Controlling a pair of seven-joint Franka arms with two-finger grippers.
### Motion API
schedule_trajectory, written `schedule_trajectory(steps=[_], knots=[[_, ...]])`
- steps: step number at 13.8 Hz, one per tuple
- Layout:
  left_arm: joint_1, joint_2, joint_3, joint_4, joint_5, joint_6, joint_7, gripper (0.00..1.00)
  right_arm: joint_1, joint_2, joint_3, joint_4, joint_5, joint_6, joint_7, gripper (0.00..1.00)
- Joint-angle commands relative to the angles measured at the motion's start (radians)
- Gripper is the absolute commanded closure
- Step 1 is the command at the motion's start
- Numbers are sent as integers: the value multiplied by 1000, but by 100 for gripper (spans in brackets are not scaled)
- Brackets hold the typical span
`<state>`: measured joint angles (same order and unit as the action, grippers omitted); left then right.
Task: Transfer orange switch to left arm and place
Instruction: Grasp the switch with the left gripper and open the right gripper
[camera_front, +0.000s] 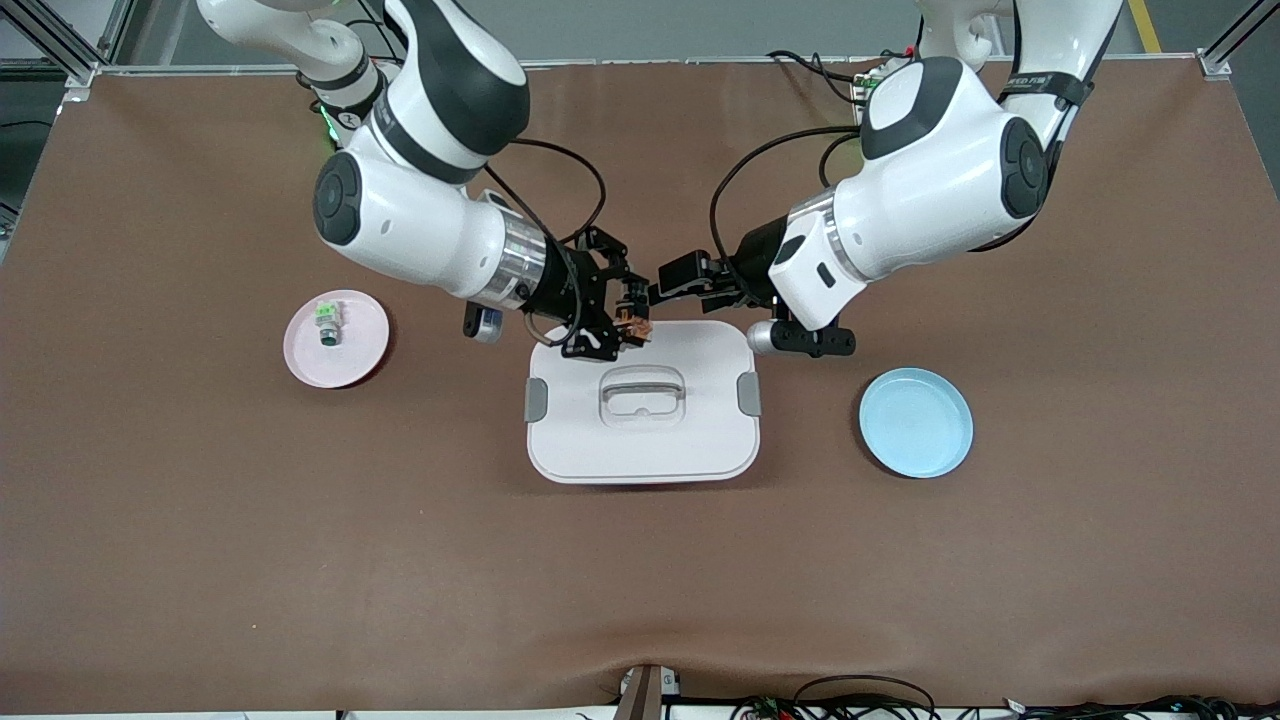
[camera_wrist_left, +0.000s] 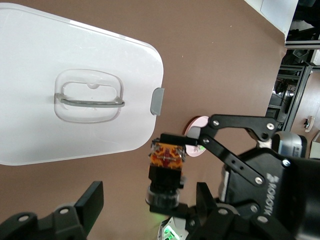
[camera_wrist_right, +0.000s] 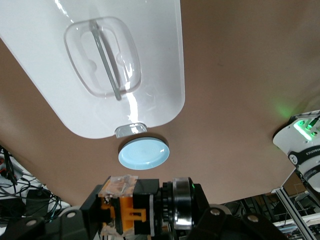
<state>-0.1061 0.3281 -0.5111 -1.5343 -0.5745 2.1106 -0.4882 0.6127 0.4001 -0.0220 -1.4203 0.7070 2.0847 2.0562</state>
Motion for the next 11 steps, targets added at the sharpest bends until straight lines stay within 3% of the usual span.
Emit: schedule_trajectory(steps=[1, 8, 11], knots=[[3, -3, -1, -3, -51, 12, 25, 17, 12, 20, -9, 75, 17, -12, 50, 100], [3, -14, -1, 0, -56, 11, 13, 20, 36, 80, -7, 185, 14, -9, 113, 100], [2, -11, -1, -3, -56, 11, 17, 27, 41, 98, -7, 230, 14, -11, 140, 100]])
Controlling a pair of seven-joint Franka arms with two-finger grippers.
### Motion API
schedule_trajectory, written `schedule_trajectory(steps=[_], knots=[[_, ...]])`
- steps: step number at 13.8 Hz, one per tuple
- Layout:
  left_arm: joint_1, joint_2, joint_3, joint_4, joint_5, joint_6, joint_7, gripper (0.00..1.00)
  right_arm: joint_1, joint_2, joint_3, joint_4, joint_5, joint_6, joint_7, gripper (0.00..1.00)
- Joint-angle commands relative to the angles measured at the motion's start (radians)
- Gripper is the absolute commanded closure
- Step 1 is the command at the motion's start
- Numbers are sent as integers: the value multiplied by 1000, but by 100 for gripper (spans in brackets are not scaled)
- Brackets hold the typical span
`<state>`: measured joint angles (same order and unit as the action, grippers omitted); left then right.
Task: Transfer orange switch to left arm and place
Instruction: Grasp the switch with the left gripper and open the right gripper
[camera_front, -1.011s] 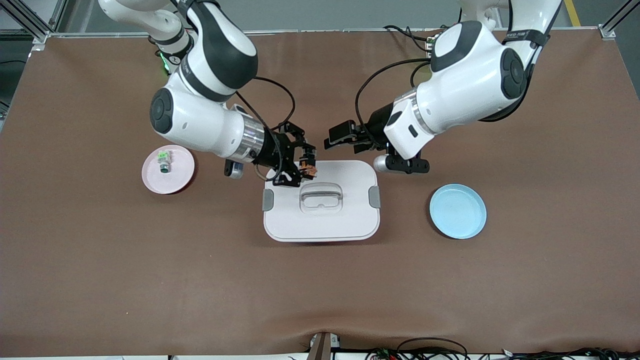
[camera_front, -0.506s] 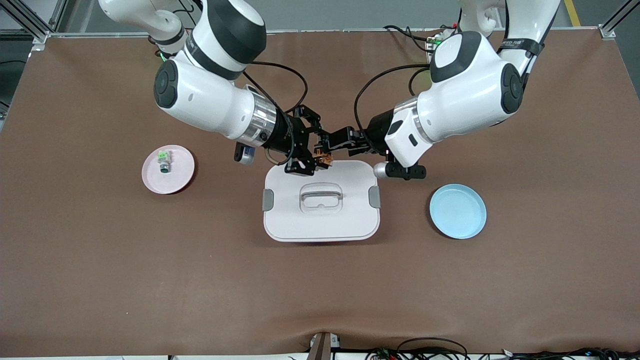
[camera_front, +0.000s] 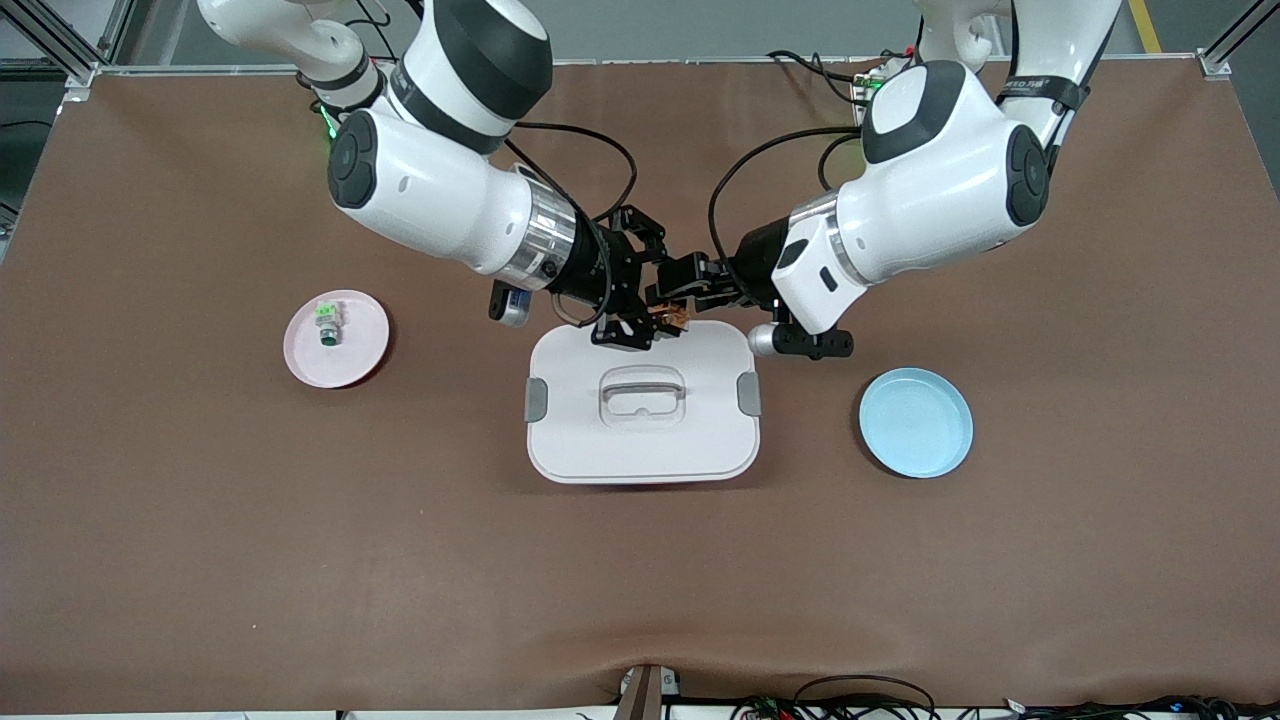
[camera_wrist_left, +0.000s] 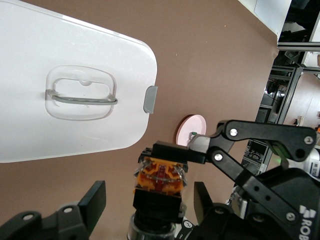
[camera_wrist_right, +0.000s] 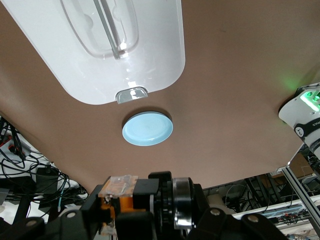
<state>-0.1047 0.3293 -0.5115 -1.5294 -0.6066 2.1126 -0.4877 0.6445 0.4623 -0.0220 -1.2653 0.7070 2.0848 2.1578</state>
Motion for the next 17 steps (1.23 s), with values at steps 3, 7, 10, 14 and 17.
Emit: schedule_trajectory(steps=[3, 7, 10, 14, 17], knots=[[2, -24, -1, -6, -24, -6, 6, 74, 9, 44, -7, 86, 14, -11, 37, 100], [37, -36, -5, -6, -19, -13, 26, 96, 9, 44, -9, 84, 14, -11, 37, 100], [72, -42, -5, -8, -21, -22, 96, 100, 9, 47, -9, 84, 11, -8, 37, 75], [125, -42, -2, -5, -13, -77, 184, 100, 15, 45, -12, 84, -1, -8, 31, 0], [146, -39, 1, -6, 25, -85, 219, 100, 3, 38, -13, 84, -52, -20, -30, 0]])
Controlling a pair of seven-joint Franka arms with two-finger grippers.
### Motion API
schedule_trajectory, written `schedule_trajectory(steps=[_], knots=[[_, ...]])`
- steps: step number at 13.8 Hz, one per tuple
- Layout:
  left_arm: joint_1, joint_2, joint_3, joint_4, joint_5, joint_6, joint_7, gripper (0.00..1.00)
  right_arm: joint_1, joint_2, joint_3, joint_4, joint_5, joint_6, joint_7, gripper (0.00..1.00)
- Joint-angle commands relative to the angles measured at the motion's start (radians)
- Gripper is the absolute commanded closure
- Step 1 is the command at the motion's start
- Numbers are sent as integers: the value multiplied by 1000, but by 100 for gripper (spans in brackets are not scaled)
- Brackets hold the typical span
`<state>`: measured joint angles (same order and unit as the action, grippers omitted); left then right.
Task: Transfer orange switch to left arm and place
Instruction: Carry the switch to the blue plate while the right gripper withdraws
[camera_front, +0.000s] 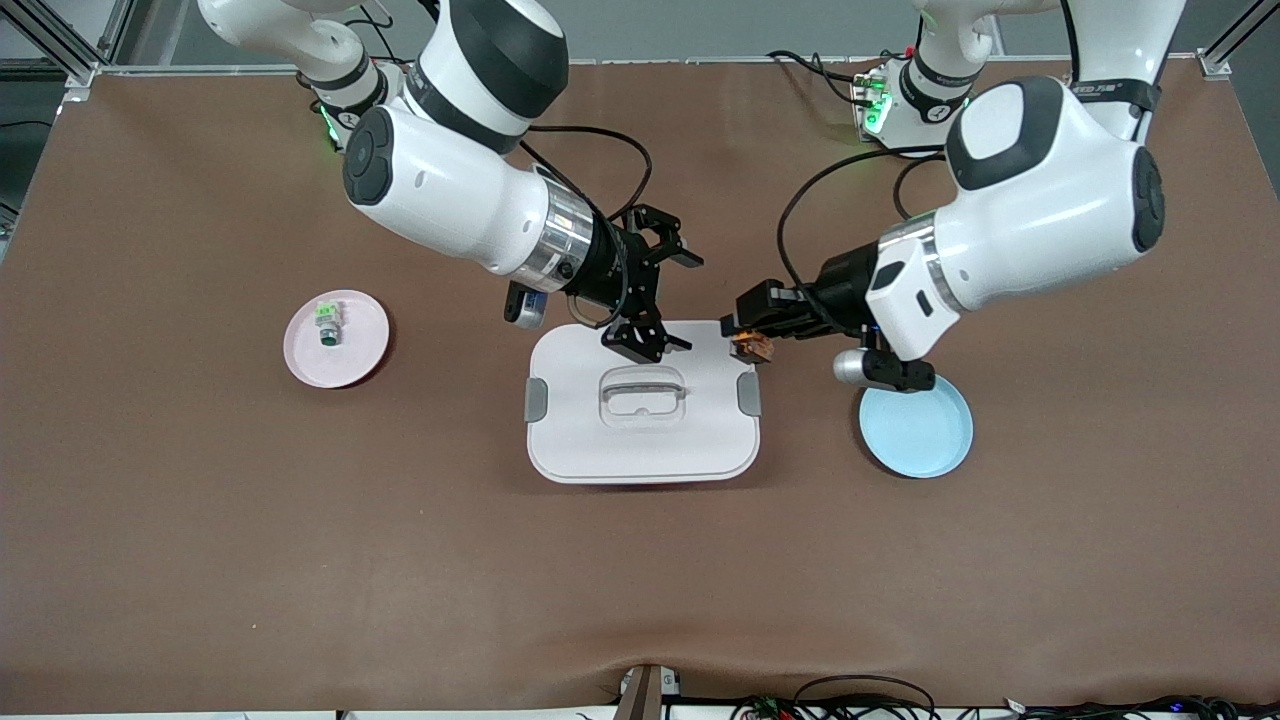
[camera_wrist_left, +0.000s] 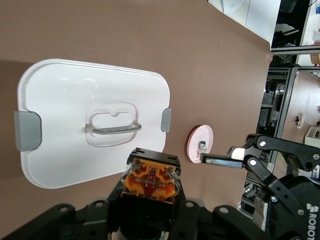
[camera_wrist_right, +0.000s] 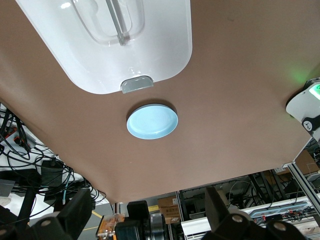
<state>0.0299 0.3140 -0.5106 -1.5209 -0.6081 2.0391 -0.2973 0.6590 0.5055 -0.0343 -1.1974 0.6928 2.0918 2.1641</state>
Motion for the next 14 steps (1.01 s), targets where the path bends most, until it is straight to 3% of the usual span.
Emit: schedule_trajectory(steps=[1, 7, 10, 14], knots=[[21, -18, 0, -15, 60, -31, 64, 100, -15, -8, 0, 16, -80, -29, -85, 0], [96, 37, 1, -21, 305, -155, 361, 100, -71, -36, -9, 2, -174, -180, -651, 0], [114, 77, 3, -25, 442, -160, 548, 100, -136, -44, -13, -1, -330, -333, -977, 0], [117, 126, 3, -32, 638, -160, 800, 100, -241, -61, -13, -1, -471, -462, -1408, 0]])
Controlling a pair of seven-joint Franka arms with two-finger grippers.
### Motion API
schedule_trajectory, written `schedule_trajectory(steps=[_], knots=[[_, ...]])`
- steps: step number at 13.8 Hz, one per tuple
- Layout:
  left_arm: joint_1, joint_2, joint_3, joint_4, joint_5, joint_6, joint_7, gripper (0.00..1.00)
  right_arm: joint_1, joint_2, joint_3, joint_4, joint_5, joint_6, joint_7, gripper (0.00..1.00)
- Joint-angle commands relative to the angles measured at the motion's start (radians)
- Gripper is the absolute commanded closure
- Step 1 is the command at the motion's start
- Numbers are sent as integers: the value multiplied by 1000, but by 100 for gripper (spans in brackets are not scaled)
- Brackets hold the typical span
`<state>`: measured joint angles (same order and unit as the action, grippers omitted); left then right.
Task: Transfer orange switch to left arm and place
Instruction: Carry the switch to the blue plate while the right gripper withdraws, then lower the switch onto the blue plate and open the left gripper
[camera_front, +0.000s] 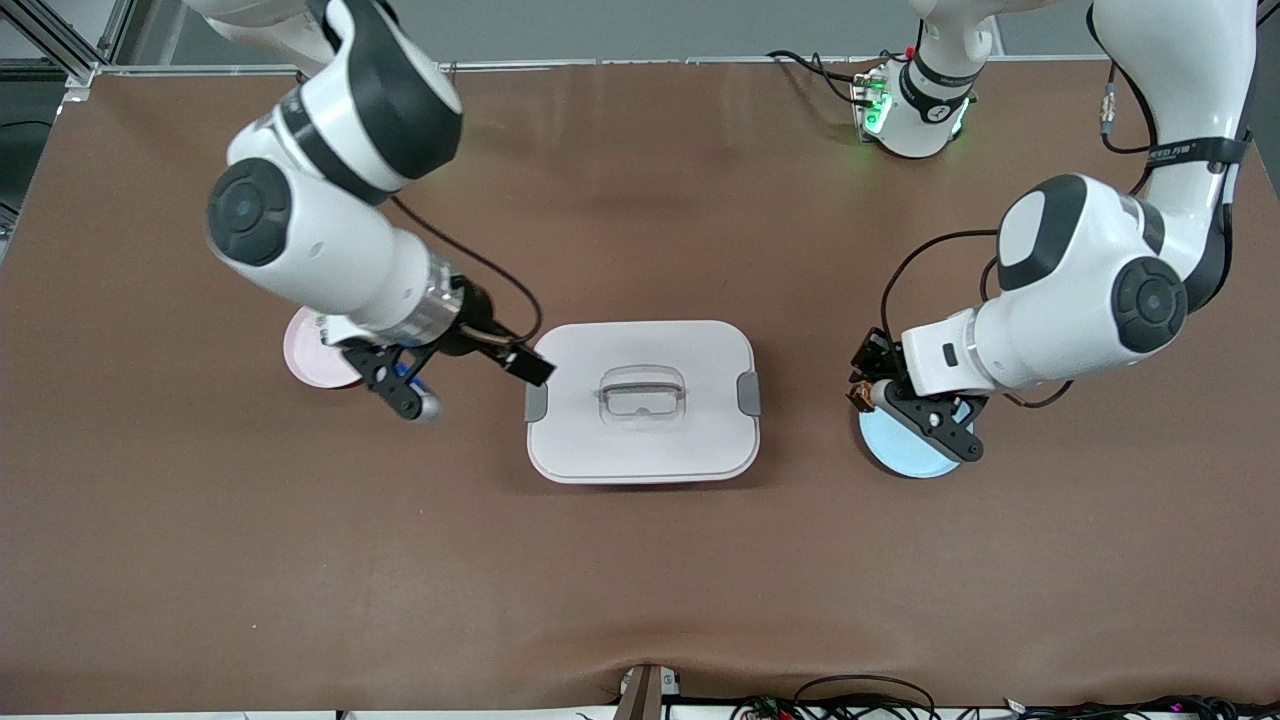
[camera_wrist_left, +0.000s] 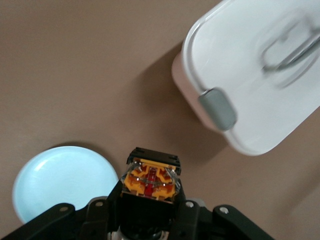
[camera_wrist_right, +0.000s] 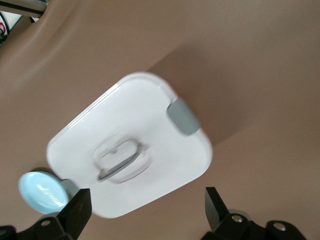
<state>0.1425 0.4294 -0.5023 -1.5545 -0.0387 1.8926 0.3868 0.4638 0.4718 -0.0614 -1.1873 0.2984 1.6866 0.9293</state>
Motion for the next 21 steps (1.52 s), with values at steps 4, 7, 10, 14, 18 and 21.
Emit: schedule_trajectory(steps=[4, 7, 10, 14, 18, 21], knots=[[40, 52, -5, -28, 173, 3, 364, 100, -161, -44, 14, -11, -183, -140, -560, 0], [89, 51, -5, -122, 263, 97, 466, 100, -241, -54, 12, -11, -246, -200, -739, 0], [150, 42, -5, -275, 296, 280, 558, 100, -312, -68, 12, -11, -315, -254, -868, 0], [200, 45, -5, -422, 319, 491, 653, 100, -401, -87, 14, -11, -314, -292, -886, 0], [224, 58, -5, -475, 323, 597, 846, 100, -432, -91, 14, -9, -315, -317, -885, 0], [239, 94, -5, -481, 323, 638, 975, 100, -432, -91, 11, -6, -317, -318, -868, 0]])
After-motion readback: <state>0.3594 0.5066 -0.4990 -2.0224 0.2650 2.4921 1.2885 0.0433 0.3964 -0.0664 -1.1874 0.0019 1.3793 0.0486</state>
